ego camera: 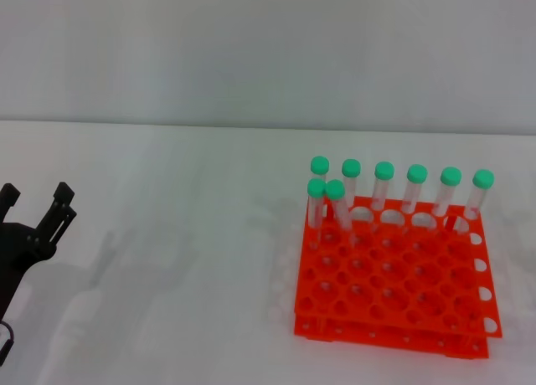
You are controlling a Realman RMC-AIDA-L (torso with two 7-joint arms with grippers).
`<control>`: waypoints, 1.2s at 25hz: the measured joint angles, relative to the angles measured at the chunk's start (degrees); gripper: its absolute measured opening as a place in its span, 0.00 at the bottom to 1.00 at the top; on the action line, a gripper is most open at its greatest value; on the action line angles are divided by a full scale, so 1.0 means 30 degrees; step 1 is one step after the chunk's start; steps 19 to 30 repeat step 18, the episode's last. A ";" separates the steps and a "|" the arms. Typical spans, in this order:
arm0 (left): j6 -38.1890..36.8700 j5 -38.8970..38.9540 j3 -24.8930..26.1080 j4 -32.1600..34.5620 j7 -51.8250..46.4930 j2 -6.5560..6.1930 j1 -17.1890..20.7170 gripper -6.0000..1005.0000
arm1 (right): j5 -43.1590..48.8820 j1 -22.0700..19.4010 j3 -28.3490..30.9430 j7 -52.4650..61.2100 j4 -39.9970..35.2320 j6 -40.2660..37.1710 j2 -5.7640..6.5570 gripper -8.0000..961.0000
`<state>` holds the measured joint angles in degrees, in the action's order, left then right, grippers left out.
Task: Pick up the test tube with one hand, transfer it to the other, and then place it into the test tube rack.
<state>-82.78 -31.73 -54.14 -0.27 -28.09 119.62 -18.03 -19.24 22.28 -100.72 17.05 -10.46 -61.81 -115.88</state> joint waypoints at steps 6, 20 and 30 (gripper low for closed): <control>0.0013 0.0057 0.0001 -0.0013 0.0160 0.0000 -0.0303 0.86 | -0.0121 -0.0034 0.0000 0.0081 0.0002 0.0038 -0.0016 0.91; 0.0266 0.0207 0.0001 -0.0029 0.0091 -0.0001 -0.0478 0.86 | -0.0507 -0.0003 -0.0001 0.0092 0.0003 0.0094 -0.0045 0.91; 0.0266 0.0207 0.0001 -0.0029 0.0091 -0.0001 -0.0478 0.86 | -0.0507 -0.0003 -0.0001 0.0092 0.0003 0.0094 -0.0045 0.91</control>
